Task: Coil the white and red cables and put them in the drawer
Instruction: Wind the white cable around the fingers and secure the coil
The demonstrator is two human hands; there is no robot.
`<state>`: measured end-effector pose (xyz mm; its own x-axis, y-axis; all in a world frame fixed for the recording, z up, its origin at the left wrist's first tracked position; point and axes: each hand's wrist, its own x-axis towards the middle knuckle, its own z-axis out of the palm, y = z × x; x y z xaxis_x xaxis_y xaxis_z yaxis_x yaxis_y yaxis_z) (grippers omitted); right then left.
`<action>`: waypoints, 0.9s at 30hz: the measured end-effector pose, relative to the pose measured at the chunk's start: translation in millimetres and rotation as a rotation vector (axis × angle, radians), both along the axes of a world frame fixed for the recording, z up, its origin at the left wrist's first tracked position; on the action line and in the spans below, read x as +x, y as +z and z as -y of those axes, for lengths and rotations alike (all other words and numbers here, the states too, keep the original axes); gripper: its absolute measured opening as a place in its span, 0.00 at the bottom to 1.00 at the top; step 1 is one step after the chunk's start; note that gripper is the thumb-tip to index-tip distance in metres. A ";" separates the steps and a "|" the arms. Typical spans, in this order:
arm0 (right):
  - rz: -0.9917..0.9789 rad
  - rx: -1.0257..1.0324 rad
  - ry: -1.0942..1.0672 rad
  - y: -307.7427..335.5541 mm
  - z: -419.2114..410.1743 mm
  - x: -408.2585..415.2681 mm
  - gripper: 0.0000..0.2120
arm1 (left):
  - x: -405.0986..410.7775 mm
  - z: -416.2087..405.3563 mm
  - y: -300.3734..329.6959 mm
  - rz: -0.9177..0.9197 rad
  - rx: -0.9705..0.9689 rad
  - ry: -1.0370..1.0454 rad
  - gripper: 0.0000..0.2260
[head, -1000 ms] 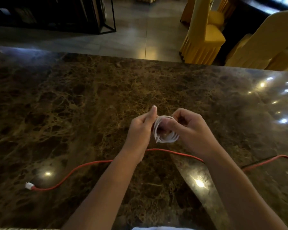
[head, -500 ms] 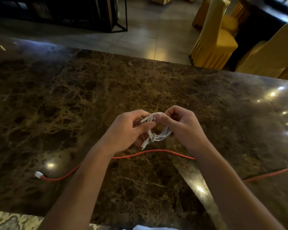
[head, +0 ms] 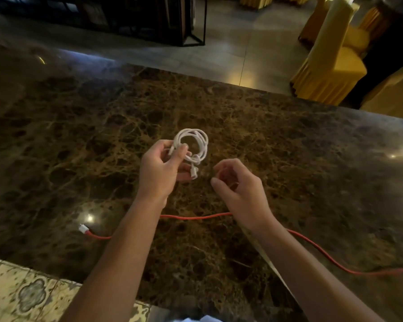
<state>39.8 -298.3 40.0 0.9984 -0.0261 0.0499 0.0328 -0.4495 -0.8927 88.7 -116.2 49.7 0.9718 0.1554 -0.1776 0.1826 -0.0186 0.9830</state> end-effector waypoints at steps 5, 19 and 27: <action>-0.148 -0.003 0.060 -3.8 8.2 2.7 0.04 | 24.1 -67.4 -17.3 -0.107 0.115 0.054 0.05; -0.219 -0.104 0.176 -17.1 -10.7 2.5 0.02 | 17.6 -151.3 -47.2 -0.133 1.072 0.117 0.15; -0.204 -0.172 0.177 -17.8 -13.7 1.6 0.01 | 13.5 -153.7 -50.4 -0.078 1.038 0.113 0.21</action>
